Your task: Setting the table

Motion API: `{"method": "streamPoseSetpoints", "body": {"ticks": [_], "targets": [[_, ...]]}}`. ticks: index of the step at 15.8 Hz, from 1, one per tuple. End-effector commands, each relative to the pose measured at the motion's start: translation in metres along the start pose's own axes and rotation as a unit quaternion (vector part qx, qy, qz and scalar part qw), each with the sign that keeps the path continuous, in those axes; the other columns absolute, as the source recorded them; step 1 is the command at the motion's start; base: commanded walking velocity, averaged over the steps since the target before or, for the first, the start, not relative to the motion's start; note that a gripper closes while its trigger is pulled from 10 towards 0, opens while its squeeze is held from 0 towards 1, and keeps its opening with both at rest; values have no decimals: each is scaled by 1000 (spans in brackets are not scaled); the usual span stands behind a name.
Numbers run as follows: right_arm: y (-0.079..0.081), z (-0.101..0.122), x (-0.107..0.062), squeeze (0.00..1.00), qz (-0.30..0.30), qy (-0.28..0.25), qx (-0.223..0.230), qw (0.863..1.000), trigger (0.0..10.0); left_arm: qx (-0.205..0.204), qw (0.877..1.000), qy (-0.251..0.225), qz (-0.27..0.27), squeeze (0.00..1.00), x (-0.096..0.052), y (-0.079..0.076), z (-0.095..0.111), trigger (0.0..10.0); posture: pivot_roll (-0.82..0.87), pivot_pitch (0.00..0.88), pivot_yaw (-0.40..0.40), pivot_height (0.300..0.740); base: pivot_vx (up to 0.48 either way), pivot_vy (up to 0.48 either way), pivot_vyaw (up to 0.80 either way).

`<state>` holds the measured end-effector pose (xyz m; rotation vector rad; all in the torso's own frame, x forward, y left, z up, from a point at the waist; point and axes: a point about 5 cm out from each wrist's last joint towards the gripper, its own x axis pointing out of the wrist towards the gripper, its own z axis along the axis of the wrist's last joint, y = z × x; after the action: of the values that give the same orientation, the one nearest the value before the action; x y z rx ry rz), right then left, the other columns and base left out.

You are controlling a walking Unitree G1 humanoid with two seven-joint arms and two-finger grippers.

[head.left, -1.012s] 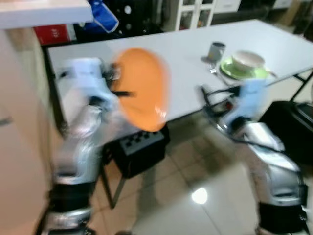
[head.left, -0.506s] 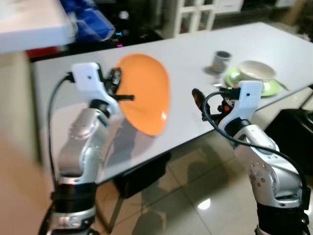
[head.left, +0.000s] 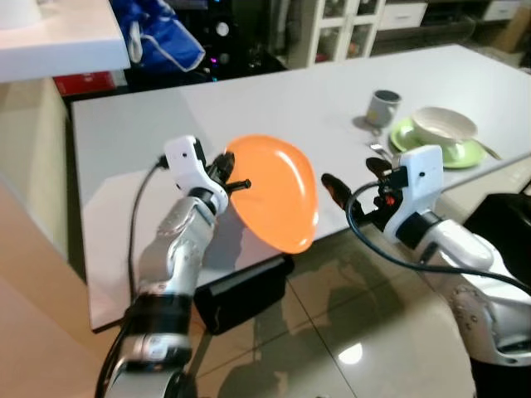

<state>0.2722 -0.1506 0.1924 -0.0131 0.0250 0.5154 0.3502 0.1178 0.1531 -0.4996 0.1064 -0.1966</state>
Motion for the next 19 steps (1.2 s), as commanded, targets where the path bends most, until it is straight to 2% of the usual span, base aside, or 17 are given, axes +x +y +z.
{"method": "streamPoseSetpoints", "body": {"ticks": [1, 2, 3, 6, 7, 9, 14, 15, 16, 17, 19], "targets": [[5, -4, -4, 0, 21, 16, -2, 1000, 10000, -25, 999, -20, 10, 0, 7, 1, 7, 10000, -35, 0, -9, 740, 0, 0, 0], [5, -8, -6, 0, 18, 25, -2, 1000, 10000, -44, 997, -17, 57, 0, 13, 11, 1, 10000, -38, 0, -7, 740, 0, 0, 0], [3, -10, -7, 0, 8, 27, 7, 1000, 10000, -46, 996, -16, 77, 0, 17, 16, -2, 10000, -41, 0, -6, 740, 0, 0, 0], [9, -24, -11, 0, 19, 52, 24, 998, 10000, -66, 993, -11, 101, 0, 25, 24, -7, 10000, -48, 0, -3, 740, 0, 0, 0], [9, -24, -11, 0, 19, 52, 24, 998, 10000, -66, 993, -11, 101, 0, 25, 24, -7, 10000, -48, 0, -3, 740, 0, 0, 0], [16, -39, -16, 0, 33, 81, 32, 996, 10000, -66, 989, -2, 131, 0, 30, 30, -12, 10000, -53, 0, -1, 740, 0, 0, 0], [22, -42, -11, 0, 16, 69, 56, 996, 10000, -69, 988, 9, 139, 0, 32, 31, -22, 10000, -57, 0, -3, 740, 0, 0, 0], [25, -42, -9, 0, 15, 66, 57, 996, 10000, -75, 987, 13, 138, 714, 33, 28, -25, 10000, -59, 0, -1, 740, 0, 0, 0], [25, -42, -9, 0, 15, 65, 57, 996, 10000, -77, 987, 14, 137, 714, 34, 26, -26, 10000, -60, 0, 0, 740, 0, 0, 0], [25, -42, -8, 0, 13, 64, 58, 996, 10000, -71, 987, 16, 140, 1000, 35, 25, -27, 10000, -61, 0, 1, 740, 0, 0, 0], [25, -41, -7, 0, 4, 60, 58, 996, 10000, -64, 987, 25, 147, 1000, 35, 24, -31, 10000, -65, 0, 6, 740, 0, 0, 0]]}}
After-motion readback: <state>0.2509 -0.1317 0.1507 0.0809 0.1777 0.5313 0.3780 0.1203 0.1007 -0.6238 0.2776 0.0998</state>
